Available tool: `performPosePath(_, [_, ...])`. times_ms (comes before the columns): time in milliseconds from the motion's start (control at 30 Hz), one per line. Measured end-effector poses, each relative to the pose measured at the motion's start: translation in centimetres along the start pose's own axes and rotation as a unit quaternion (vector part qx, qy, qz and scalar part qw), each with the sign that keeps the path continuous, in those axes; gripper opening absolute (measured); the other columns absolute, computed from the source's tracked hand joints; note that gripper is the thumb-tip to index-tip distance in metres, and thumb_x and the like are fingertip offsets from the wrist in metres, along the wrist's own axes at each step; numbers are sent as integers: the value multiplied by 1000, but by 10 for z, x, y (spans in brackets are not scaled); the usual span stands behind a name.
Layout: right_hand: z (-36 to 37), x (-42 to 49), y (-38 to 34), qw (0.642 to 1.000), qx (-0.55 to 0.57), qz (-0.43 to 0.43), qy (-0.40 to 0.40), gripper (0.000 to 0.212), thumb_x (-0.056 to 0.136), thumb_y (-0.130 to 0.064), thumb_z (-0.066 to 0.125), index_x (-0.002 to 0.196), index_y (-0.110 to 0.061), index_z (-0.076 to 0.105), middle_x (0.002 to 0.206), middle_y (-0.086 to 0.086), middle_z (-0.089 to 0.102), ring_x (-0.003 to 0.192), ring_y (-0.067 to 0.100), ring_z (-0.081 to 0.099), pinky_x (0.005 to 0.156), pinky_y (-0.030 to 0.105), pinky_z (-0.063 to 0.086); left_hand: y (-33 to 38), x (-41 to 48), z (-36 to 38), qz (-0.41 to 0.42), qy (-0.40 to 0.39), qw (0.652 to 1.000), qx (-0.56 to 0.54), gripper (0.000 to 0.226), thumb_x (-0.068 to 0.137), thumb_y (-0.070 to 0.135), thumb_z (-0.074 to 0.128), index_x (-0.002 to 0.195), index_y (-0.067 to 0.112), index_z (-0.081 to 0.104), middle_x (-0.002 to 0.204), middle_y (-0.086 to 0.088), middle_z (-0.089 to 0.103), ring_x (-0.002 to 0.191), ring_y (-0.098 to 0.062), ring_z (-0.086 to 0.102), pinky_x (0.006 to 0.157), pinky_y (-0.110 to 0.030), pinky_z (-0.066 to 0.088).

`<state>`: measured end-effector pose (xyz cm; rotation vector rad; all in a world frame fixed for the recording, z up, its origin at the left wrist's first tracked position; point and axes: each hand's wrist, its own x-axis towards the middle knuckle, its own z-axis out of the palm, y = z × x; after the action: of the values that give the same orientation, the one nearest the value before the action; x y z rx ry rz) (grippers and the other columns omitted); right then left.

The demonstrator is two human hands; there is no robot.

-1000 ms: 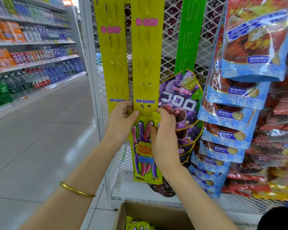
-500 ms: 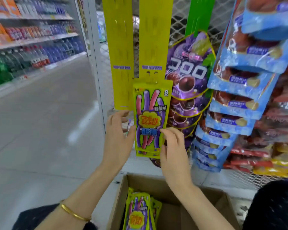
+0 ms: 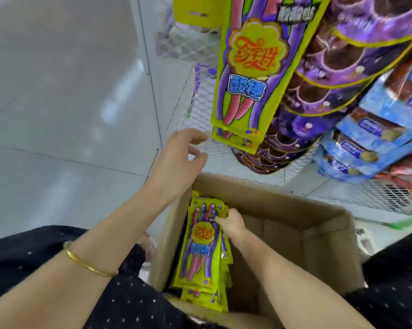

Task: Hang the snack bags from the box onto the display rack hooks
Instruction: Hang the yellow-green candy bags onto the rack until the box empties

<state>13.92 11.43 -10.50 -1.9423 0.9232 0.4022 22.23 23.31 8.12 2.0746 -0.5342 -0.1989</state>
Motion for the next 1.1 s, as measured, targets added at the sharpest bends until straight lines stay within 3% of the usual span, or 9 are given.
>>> performPosePath(133, [15, 10, 4, 994, 65, 71, 51, 38, 88, -26, 62, 110, 6, 57, 112, 18, 62, 106, 33, 57, 84, 34, 43, -2, 4, -1, -6, 1, 1000, -3, 30, 86, 8, 57, 101, 33, 50, 112, 6, 54, 83, 5, 56, 81, -19, 46])
performPosePath(267, [20, 10, 0, 989, 105, 80, 62, 42, 87, -32, 63, 100, 8, 60, 99, 24, 63, 93, 34, 60, 78, 38, 44, -3, 5, -2, -13, -7, 1000, -6, 28, 87, 8, 57, 103, 31, 51, 115, 4, 54, 86, 1, 57, 83, -22, 48])
performPosePath(367, [24, 12, 2, 986, 156, 46, 37, 36, 83, -30, 67, 65, -13, 41, 66, 13, 45, 62, 21, 43, 62, 31, 33, -3, 5, -2, -28, -15, 999, 6, 25, 88, 10, 57, 106, 27, 53, 116, 3, 53, 87, 1, 56, 77, -14, 45])
performPosePath(533, [-15, -21, -12, 942, 328, -19, -71, 12, 88, -12, 62, 89, -6, 52, 95, 22, 64, 85, 33, 64, 81, 54, 50, -10, 6, 0, -61, -58, 994, 69, 27, 88, 14, 59, 114, 20, 55, 124, -4, 53, 97, -13, 57, 78, -21, 43])
performPosePath(667, [-64, -55, -33, 931, 332, -129, -80, 9, 88, -8, 61, 93, -13, 57, 94, 6, 66, 90, 25, 64, 81, 46, 51, -8, 3, 5, -130, -128, 975, 126, 63, 87, 29, 64, 140, 6, 37, 143, -11, 41, 125, -23, 45, 100, -32, 39])
performPosePath(767, [-95, -78, -43, 925, 322, -187, -70, 10, 87, -7, 61, 93, -13, 57, 93, 4, 68, 89, 20, 66, 80, 39, 54, 11, -4, 7, -147, -127, 980, 39, 46, 87, 23, 64, 128, 7, 49, 128, -10, 55, 110, -18, 54, 86, -26, 47])
performPosePath(900, [-132, -114, -60, 909, 299, -289, 30, 24, 84, -5, 64, 85, -19, 45, 88, 9, 61, 85, 20, 61, 71, 34, 53, 50, -8, -2, -85, -78, 991, -62, 11, 88, 11, 62, 82, 19, 59, 88, -4, 64, 77, -12, 61, 61, -16, 48])
performPosePath(1000, [-154, -147, -83, 878, 260, -378, 135, 42, 80, -11, 70, 81, -36, 37, 82, 17, 51, 75, 26, 57, 68, 43, 49, 84, -10, -10, -41, -68, 994, -75, 17, 87, 11, 63, 77, 23, 57, 91, -13, 66, 79, -19, 60, 70, -30, 50])
performPosePath(1100, [-181, -171, -111, 846, 201, -455, 192, 33, 81, -19, 69, 79, -43, 46, 78, -10, 56, 70, 19, 54, 65, 36, 45, 123, -4, -29, 6, -69, 994, -85, 9, 86, 14, 64, 83, 22, 60, 89, -9, 69, 76, -15, 62, 65, -24, 48])
